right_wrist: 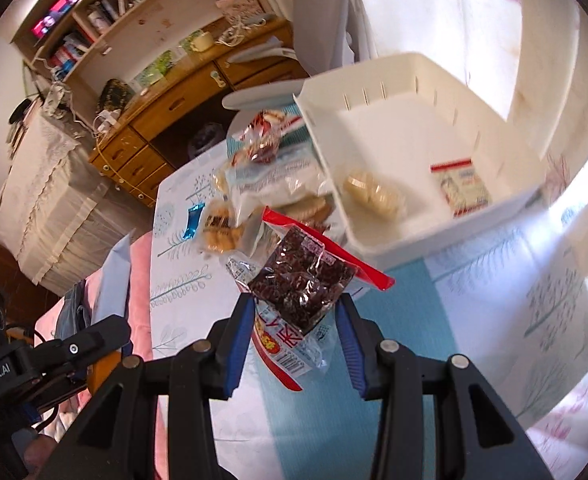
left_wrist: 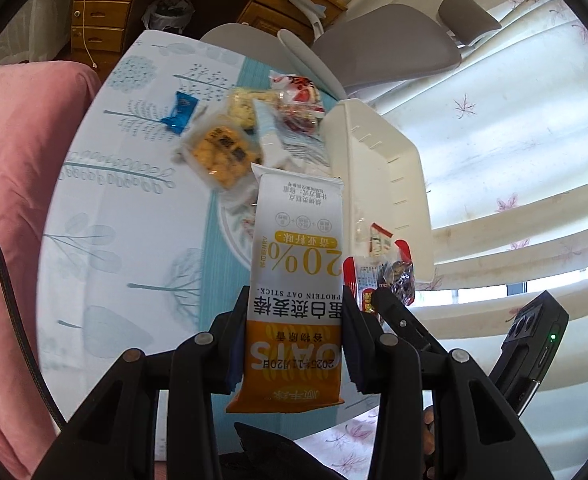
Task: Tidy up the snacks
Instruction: 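Lower the oat stick into the tray with the left gripper while the right drops the date bag in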
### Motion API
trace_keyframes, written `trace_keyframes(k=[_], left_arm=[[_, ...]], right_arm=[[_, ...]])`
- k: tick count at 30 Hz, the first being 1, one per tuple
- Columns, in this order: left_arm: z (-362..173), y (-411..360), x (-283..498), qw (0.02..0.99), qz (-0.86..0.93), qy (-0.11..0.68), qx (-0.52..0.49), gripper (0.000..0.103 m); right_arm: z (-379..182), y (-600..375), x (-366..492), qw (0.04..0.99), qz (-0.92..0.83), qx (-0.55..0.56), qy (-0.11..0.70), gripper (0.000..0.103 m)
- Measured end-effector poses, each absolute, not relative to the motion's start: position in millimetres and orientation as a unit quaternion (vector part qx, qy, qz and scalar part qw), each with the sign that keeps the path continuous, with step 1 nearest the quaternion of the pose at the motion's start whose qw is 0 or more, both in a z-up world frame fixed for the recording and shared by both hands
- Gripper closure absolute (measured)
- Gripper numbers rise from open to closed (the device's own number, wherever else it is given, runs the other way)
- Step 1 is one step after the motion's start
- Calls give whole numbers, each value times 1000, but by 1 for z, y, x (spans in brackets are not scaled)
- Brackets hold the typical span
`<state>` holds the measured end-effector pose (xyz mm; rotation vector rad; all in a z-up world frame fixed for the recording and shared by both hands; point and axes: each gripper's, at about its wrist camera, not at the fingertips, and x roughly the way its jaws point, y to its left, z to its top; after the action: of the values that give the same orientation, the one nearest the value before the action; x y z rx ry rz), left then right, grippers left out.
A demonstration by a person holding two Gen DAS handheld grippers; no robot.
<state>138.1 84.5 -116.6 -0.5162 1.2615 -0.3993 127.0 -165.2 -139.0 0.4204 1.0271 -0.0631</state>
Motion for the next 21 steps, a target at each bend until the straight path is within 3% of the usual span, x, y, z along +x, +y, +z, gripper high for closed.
trace_keyframes(k=[21], left_arm=[[-122, -78, 161, 784, -188, 536, -250, 64]], right_arm=[[-119, -294, 147, 887, 30, 74, 454, 61]])
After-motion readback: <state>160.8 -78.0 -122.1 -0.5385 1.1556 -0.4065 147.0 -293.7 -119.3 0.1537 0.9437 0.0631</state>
